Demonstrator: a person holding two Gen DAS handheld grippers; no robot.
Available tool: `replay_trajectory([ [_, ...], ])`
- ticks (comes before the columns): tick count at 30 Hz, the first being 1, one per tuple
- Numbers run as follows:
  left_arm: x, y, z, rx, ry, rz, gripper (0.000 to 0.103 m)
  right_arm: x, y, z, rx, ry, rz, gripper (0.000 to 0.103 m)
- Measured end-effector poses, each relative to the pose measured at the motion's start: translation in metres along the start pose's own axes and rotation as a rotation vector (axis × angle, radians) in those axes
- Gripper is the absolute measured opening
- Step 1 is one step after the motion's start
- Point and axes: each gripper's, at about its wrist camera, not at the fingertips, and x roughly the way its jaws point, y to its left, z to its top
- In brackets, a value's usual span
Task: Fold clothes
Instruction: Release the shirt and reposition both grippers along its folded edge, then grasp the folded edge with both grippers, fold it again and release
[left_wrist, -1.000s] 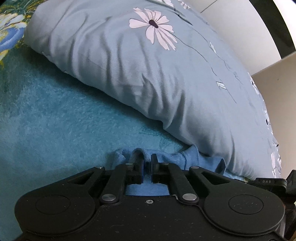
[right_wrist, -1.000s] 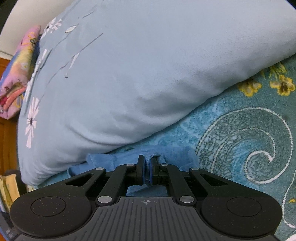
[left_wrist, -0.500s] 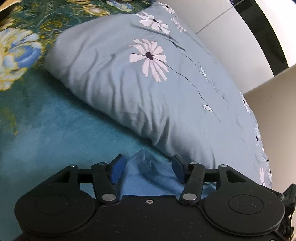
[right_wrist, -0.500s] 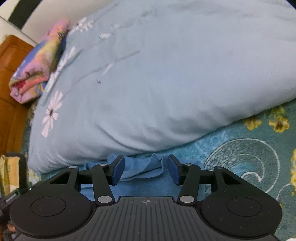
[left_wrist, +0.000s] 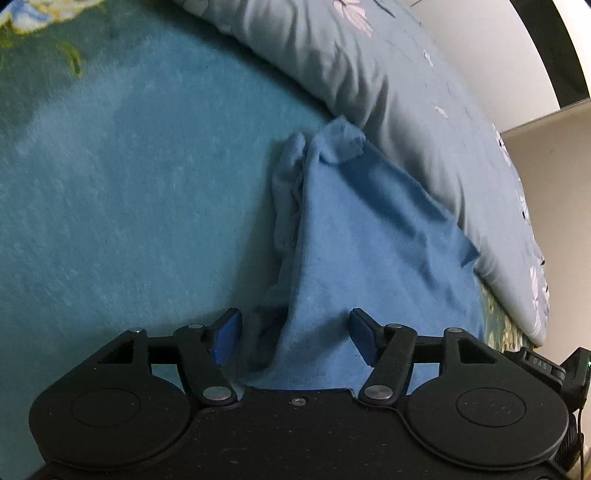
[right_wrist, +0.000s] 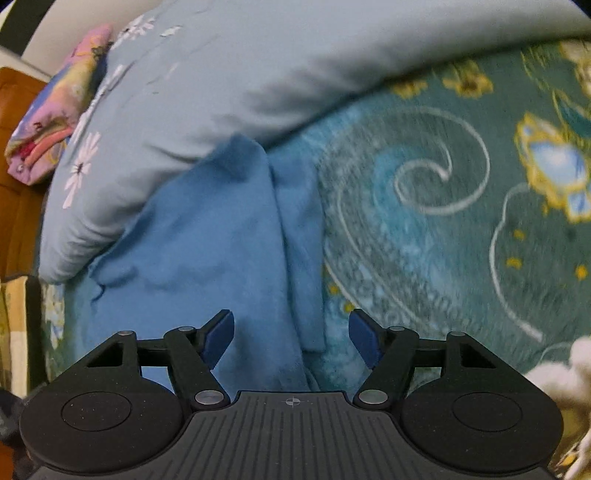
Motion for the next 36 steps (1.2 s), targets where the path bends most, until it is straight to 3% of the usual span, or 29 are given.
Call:
replay_trajectory([
  [6,0.0,0.001,-0.003,-0.005,-0.007,-0.03,0.062,0.007,-0.002,-0.006,0.025,-0.017,0.04,0.068],
  [12,0.003,0.002,-0.004,-0.036,-0.003,-0.068,0.062,0.013,0.001,-0.009,0.022,-0.003,0.087,0.056],
  [13,0.003,0.002,-0.005,-0.042,-0.004,-0.071,0.061,0.014,0.002,-0.009,0.02,0.0,0.087,0.047],
  [14,0.003,0.005,-0.005,-0.056,-0.008,-0.075,0.056,0.016,0.002,-0.009,0.019,0.003,0.087,0.035],
  [16,0.002,0.007,-0.006,-0.069,-0.012,-0.049,0.041,0.017,0.003,-0.009,0.029,0.011,0.095,0.024],
  [20,-0.005,0.007,-0.008,-0.063,-0.022,-0.012,0.011,0.014,0.011,-0.008,0.009,0.008,0.092,0.018],
  [23,-0.008,-0.001,-0.009,-0.052,-0.045,-0.009,0.006,0.011,0.013,-0.008,0.011,0.008,0.087,0.016],
  [31,-0.045,-0.013,-0.015,-0.05,-0.115,-0.052,0.004,-0.012,0.024,-0.013,-0.014,-0.04,0.107,0.013],
  [36,-0.073,-0.009,-0.04,-0.022,-0.105,-0.052,0.004,-0.036,0.023,-0.036,-0.033,-0.041,0.134,0.013],
])
